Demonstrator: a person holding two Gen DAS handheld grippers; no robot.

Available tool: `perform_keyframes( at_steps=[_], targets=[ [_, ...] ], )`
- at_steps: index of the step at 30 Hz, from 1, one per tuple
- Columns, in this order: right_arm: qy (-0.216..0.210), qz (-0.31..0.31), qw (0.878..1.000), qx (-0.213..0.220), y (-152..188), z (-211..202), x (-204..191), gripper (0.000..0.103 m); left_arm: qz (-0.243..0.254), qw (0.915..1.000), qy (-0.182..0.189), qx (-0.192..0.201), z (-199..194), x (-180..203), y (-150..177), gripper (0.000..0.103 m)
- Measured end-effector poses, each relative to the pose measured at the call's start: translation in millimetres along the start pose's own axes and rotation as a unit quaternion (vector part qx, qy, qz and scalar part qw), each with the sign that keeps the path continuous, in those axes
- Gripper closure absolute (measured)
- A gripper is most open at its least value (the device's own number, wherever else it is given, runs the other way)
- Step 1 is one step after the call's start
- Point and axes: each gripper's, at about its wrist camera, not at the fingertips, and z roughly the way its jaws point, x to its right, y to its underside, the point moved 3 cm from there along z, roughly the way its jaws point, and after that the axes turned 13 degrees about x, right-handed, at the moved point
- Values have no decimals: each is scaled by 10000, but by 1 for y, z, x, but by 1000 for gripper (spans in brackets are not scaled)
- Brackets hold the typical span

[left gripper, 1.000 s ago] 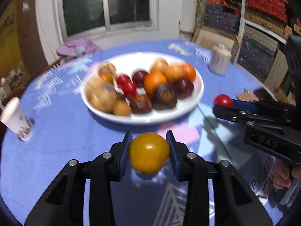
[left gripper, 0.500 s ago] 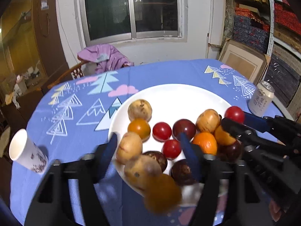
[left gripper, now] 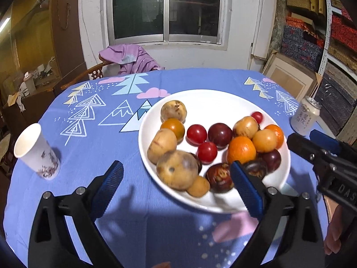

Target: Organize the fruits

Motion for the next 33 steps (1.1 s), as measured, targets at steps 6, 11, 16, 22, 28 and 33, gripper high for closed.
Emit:
perform_keyframes(
  at_steps=[6, 11, 16, 22, 28, 33],
  targets=[
    [5, -124, 9999, 70, 18, -23, 1, 26, -20, 9999, 82, 100, -22, 0, 6, 6],
    [32, -56, 9996, 266, 31, -53, 5, 26, -22, 9995, 18, 301, -50, -2, 15, 4],
    [243, -243, 9954, 890, 30, -102, -6, 6, -62, 9982, 128, 589, -82, 5, 12, 4],
    [690, -501, 9887, 1231, 26, -128, -9, 3, 145, 9976, 198, 650, -97, 29, 9, 4],
    [669, -93, 9938, 879, 29, -113, 10, 3, 410, 9983, -32, 420, -79, 36, 19, 4],
    [613, 100, 9959, 661, 30, -103, 15, 3, 113, 9996, 46, 264, -68, 23, 21, 4]
  ],
)
